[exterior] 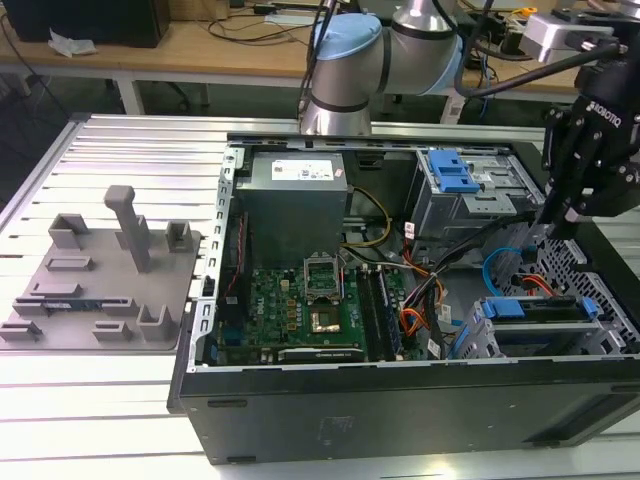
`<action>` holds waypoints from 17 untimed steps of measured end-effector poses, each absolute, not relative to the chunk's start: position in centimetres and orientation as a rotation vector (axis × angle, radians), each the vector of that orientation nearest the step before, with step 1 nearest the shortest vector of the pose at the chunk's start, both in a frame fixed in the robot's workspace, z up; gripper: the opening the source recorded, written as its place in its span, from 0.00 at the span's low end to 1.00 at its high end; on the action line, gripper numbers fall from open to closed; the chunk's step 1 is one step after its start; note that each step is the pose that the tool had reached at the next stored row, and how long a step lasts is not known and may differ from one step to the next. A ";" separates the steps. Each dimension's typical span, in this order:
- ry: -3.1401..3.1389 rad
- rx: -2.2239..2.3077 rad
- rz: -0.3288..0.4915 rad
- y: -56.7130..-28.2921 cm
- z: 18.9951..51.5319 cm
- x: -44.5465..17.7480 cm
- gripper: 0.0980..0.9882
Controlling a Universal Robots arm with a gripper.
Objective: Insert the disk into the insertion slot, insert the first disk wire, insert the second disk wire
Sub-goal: 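Insert the second disk wire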
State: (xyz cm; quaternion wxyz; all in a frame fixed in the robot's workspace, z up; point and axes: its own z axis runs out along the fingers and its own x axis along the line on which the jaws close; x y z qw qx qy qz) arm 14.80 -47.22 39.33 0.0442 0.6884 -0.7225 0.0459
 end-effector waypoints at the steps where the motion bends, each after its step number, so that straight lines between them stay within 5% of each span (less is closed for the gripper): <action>1: -2.201 2.103 0.149 -47.2 39.3 14.7 0.23; 17: -2.094 2.105 0.258 -46.9 37.5 13.4 0.23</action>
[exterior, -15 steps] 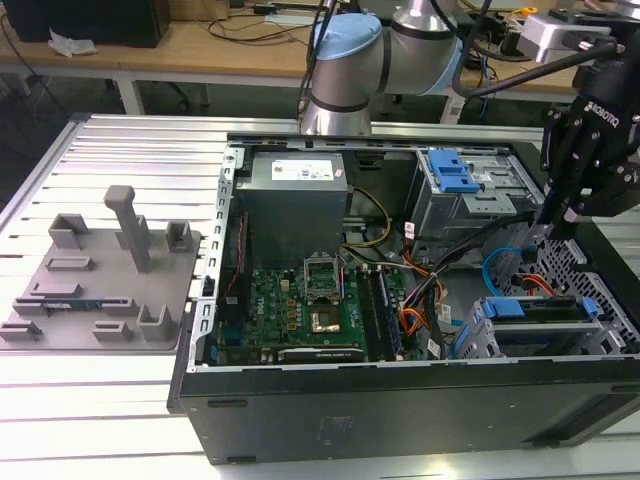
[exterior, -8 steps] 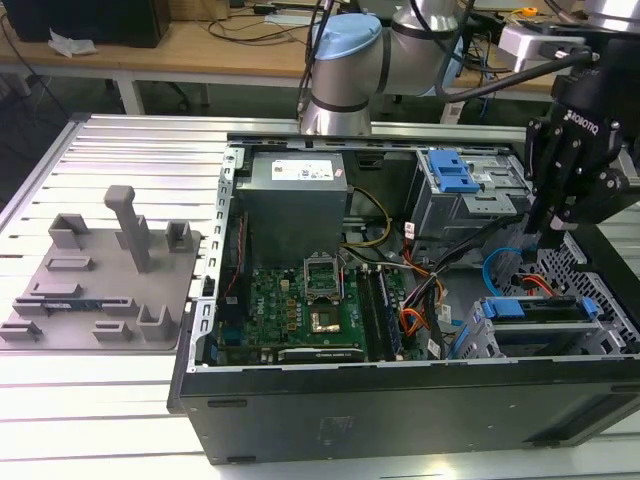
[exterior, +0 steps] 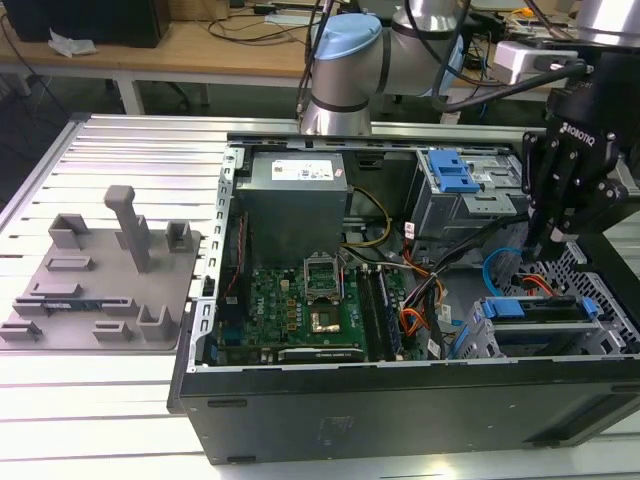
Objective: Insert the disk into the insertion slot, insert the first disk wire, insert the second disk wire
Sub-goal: 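Insert the second disk wire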
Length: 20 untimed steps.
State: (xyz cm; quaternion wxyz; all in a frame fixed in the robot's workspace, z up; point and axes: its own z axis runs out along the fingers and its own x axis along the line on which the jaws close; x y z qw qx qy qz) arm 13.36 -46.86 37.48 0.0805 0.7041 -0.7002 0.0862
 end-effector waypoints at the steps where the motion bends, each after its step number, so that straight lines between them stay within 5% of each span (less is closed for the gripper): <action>1: -2.091 2.106 0.262 -46.8 37.4 13.3 0.23; 20: -1.998 2.161 0.338 -45.5 37.1 12.6 0.23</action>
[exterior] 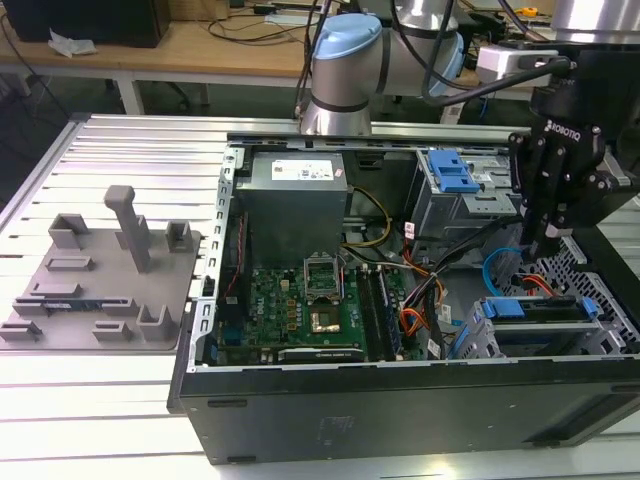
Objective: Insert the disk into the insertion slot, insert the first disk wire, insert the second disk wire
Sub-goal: 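Insert the second disk wire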
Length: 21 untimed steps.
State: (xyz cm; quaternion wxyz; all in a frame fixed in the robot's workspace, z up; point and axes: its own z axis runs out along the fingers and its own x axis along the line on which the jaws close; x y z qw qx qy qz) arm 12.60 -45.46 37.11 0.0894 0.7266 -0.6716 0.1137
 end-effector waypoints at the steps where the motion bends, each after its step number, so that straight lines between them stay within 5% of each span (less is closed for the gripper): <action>1: -1.993 2.167 0.340 -45.4 37.1 12.6 0.23; 16: -1.928 2.210 0.367 -45.4 36.0 12.5 0.23; 21: -1.923 2.206 0.374 -45.3 35.6 12.4 0.07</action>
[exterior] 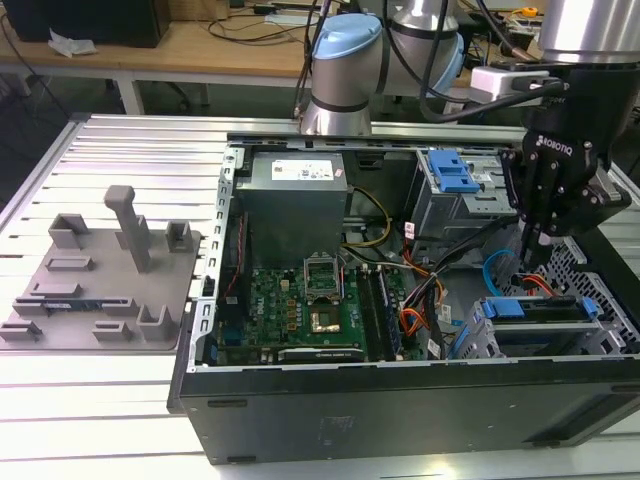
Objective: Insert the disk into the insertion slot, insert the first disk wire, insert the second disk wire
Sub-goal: 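Insert the second disk wire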
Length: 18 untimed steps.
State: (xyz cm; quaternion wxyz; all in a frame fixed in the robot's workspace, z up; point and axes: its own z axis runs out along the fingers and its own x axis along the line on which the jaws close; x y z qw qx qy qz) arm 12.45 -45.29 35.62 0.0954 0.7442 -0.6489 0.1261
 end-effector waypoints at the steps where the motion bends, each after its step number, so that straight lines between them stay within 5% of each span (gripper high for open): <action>1: -1.923 2.206 0.374 -45.3 35.6 12.4 0.07; 18: -1.999 2.275 0.265 -47.1 35.6 12.5 0.07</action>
